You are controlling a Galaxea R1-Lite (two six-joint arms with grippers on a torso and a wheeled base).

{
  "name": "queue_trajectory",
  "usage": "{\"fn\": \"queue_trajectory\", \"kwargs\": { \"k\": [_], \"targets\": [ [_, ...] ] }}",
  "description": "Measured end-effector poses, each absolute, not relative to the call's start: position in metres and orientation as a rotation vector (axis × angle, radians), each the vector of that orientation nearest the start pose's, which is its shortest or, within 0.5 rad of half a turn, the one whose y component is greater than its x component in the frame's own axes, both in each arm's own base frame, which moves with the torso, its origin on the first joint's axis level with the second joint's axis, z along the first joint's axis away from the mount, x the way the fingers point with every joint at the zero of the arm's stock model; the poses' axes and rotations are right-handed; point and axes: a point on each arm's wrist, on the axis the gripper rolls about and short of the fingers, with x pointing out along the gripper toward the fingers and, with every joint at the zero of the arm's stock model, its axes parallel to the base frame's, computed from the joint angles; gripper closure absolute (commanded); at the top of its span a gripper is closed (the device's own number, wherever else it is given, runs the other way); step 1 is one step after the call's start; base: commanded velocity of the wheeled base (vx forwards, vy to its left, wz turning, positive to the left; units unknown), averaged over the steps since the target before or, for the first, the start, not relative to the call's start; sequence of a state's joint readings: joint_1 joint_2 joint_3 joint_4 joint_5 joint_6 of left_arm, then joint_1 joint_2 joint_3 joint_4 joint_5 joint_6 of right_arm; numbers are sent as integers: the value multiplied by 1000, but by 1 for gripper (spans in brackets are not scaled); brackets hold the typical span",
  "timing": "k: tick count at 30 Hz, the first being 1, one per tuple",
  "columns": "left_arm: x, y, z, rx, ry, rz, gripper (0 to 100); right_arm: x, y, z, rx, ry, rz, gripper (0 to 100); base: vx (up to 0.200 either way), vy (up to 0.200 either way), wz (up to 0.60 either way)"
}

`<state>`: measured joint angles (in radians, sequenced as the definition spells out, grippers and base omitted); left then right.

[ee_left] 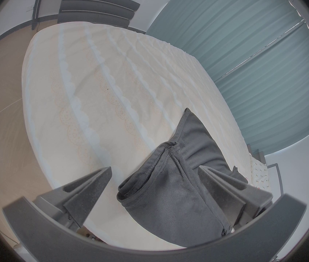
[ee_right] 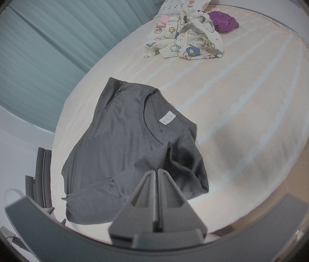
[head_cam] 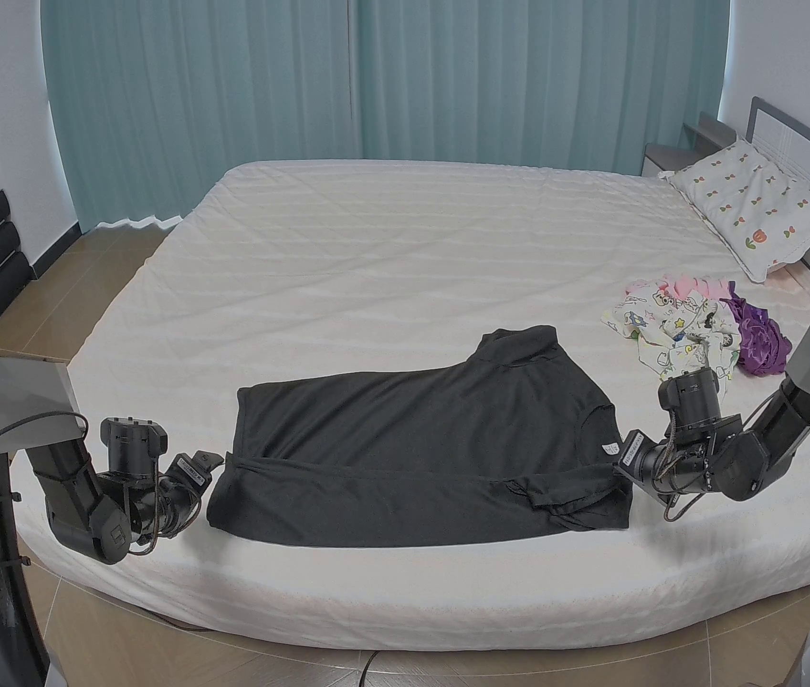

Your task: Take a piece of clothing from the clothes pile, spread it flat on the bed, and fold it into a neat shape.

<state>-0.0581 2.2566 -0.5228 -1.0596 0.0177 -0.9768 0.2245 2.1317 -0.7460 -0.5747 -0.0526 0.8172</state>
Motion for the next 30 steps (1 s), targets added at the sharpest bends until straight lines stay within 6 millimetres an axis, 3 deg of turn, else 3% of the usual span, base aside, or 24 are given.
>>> {"fn": "queue_trajectory", "kwargs": {
  "k": [8, 22, 23, 30],
  "targets": [
    [316, -18, -16, -913, 636, 293, 0, 309, 70, 34, 664, 854, -162, 100, 0, 0, 0],
    [316, -18, -16, -913, 636, 292, 0, 286, 62, 24, 577, 936, -168, 100, 0, 0, 0],
    [316, -18, -16, -913, 636, 293, 0, 285, 61, 23, 575, 939, -172, 0, 0, 0, 0],
    [315, -18, -17, -912, 638, 294, 0, 287, 60, 13, 534, 963, -170, 0, 0, 0, 0]
  ]
}}
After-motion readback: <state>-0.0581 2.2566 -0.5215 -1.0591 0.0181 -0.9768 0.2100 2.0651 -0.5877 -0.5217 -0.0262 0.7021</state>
